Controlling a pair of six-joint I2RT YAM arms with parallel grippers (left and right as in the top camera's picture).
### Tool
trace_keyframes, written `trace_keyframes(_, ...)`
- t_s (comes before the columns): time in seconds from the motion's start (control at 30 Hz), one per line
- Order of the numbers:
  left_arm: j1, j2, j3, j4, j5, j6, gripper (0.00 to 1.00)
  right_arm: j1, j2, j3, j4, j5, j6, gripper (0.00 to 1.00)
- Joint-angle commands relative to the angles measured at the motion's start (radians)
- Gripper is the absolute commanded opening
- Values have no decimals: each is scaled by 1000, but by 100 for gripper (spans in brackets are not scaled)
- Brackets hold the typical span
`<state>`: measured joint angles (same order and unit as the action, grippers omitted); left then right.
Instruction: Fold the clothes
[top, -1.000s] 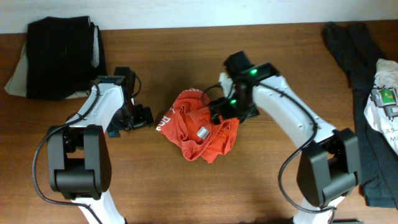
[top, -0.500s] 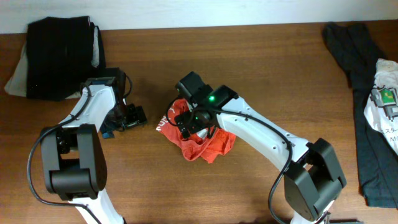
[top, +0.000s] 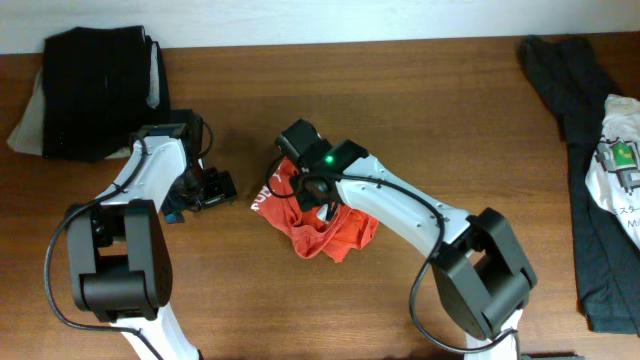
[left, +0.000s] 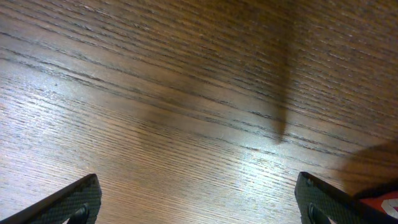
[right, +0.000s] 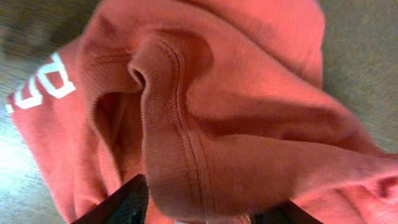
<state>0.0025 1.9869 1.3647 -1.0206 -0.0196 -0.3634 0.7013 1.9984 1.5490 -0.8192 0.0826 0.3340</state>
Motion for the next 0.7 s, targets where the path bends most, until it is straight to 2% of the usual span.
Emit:
trace_keyframes(0.0,3,-21,-4,-4,-4,-9,99,5,23,-8,-2,35,29,54)
trace_keyframes(0.03,3,-21,-4,-5,-4,-9,99,4,23,-8,-2,43,39,51)
trace_keyframes(0.07,3,-21,-4,-5,-4,-9,99,4,23,-8,-3,58,50,42)
trace_keyframes(0.2,3,-21,-4,-5,-4,-6,99,3,22,-8,-4,95,50,21)
trace_keyframes(0.27,3,-21,-4,-5,-4,-6,99,-3,18,-7,-14,124,77,6)
trace_keyframes(0.67,2,-21,-4,-4,-4,-6,99,-183,-91,-5,-173,134,90,4)
